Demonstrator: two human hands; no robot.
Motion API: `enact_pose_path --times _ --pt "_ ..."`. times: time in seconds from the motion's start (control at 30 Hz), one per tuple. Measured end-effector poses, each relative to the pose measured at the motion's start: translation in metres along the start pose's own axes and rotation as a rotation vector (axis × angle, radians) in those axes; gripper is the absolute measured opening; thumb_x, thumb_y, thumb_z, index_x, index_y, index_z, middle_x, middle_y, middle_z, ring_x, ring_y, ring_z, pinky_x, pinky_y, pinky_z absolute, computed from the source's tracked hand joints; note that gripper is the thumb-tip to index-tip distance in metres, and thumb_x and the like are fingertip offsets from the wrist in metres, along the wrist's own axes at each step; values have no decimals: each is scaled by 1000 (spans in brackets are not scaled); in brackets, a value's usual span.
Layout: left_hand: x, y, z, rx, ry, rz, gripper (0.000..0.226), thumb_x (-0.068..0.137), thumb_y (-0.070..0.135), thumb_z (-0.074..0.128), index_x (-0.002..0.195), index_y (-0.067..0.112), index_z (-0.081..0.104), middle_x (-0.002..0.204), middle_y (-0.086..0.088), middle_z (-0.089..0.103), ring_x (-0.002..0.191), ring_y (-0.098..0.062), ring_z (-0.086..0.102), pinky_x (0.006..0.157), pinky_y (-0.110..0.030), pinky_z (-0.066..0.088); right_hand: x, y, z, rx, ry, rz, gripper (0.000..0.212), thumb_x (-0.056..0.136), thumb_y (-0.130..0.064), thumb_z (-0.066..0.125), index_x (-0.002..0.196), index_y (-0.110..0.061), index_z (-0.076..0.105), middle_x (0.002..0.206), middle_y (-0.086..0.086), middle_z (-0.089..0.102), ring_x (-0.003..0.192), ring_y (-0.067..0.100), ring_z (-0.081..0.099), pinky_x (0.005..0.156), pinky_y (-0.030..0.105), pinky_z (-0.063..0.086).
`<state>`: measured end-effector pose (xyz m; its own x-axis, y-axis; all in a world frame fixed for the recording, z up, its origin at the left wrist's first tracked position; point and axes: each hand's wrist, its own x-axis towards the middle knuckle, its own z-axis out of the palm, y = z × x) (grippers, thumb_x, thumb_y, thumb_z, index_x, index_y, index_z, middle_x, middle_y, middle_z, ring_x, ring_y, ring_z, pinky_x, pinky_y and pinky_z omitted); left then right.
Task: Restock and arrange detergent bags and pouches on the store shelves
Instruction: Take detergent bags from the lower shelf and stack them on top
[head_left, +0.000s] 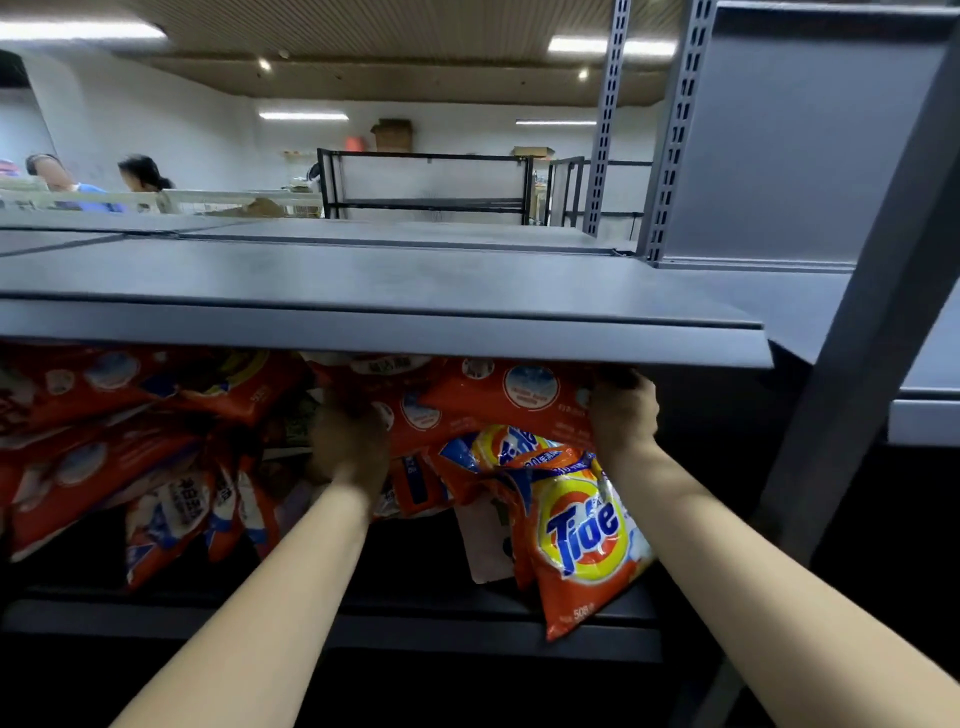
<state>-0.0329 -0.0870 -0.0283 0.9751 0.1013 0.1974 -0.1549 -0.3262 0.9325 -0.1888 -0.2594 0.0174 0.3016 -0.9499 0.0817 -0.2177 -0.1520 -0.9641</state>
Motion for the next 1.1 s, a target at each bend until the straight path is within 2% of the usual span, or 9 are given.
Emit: enact_pose_path --times 0.1,0.2,0.3,0.37,0.43,0.57,0.77,0.93,1.1 --pt "-23 11 -24 9 125 72 40 102 29 33 131 6 49 125 -22 57 113 -40 54 91 -40 40 -12 11 -14 89 14 11 24 86 -17 58 108 -20 67 102 10 67 97 35 62 88 39 50" --pt "-41 9 -43 66 238 18 34 100 27 38 121 7 56 113 -24 62 102 -42 58 85 -45 44 -26 22 -25 120 12 -49 17 92 -33 56 103 -26 67 88 -2 66 93 28 63 81 34 49" --pt "-69 0 -57 78 319 139 23 98 20 41 106 7 59 91 -18 65 85 -39 61 67 -37 40 -51 33 -43 99 -27 -111 22 95 -45 49 97 -32 66 83 -10 67 88 22 66 79 36 53" --pt "-89 -5 -66 73 369 225 29 100 29 41 96 7 60 82 -16 64 78 -37 60 63 -32 32 -67 40 -58 153 -86 -120 26 94 -47 49 85 -30 66 76 -8 71 79 18 70 74 37 57" --pt "-108 -9 -73 61 401 231 39 101 38 38 97 6 61 89 -18 67 81 -40 60 66 -32 30 -81 43 -73 223 -151 -113 26 93 -46 52 83 -28 68 77 -5 73 74 18 71 76 42 58" --pt "-134 -20 -84 6 355 205 41 100 41 38 101 7 61 96 -19 68 87 -41 61 71 -32 32 -104 57 -103 149 -149 -174 27 90 -51 55 81 -30 68 76 -8 73 72 11 71 80 43 57" --pt "-169 -31 -107 -80 227 294 46 98 44 38 106 7 62 99 -16 69 87 -36 64 73 -31 39 -141 83 -142 276 -99 -137 22 88 -46 60 88 -26 70 82 -5 75 73 16 73 74 46 59" --pt "-195 -25 -128 -69 132 403 61 95 56 37 85 1 62 81 -17 68 72 -37 64 64 -29 36 -173 88 -169 301 26 -205 20 86 -45 61 82 -28 71 81 -4 74 74 16 73 68 41 59" --pt "-226 -24 -139 -129 13 484 59 88 57 34 72 8 61 63 0 61 56 -24 60 54 -24 40 -199 95 -209 335 185 -246 23 90 -40 62 77 -22 69 78 2 74 70 19 73 61 36 57"
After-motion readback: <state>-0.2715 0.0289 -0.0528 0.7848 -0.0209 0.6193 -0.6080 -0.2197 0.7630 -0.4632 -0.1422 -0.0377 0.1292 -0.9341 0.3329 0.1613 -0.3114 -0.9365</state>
